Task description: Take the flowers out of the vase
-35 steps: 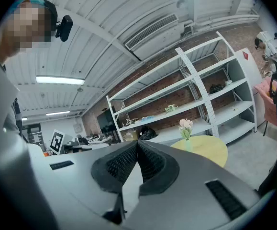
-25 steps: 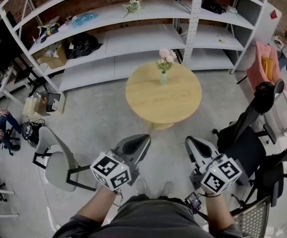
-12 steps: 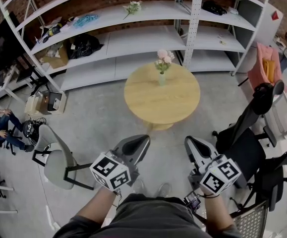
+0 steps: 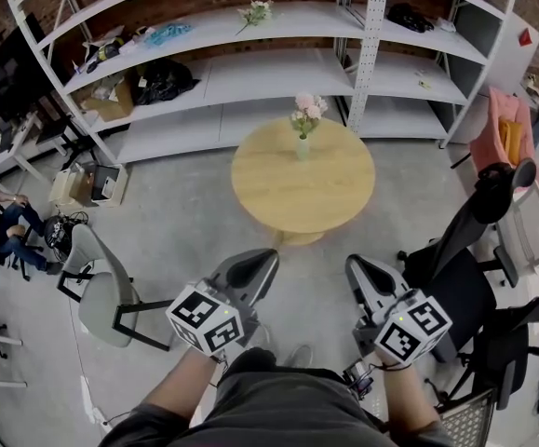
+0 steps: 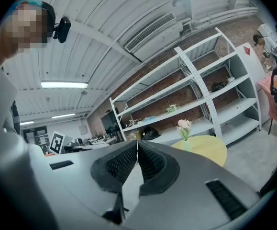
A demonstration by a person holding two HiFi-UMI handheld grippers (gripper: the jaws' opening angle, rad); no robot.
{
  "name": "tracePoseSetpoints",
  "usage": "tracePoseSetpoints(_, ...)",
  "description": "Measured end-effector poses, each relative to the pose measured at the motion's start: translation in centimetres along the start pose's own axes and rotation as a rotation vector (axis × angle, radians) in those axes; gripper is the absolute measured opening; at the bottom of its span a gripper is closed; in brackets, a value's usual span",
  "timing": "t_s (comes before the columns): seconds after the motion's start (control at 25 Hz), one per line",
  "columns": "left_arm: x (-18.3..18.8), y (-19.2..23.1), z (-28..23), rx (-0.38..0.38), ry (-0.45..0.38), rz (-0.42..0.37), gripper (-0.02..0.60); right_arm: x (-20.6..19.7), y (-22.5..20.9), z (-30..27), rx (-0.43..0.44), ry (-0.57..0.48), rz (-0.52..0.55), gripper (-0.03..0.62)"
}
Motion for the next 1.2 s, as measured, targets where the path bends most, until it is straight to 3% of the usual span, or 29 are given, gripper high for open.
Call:
tracePoseSetpoints(0.4, 0.6, 3.4, -3.0, 0.005, 0.006, 0.012, 0.009, 0.3, -3.2, -3.6, -0.003, 0.012, -0.01, 0.015)
tracePoseSetpoints(1.2, 4.3, 18.5, -15.3, -0.108, 0.066, 0.025, 0.009, 1.8, -12.3, -18.9, -0.121, 0.008, -0.032, 0.015)
Point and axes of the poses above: the fingertips, and each gripper's own axes: z backward along the fingers, y to its left, x out of its top, the point moved 10 cm from there along z, backward along the fingers, and after that the axes turned 15 degrees about x, right-handed, at the moved point
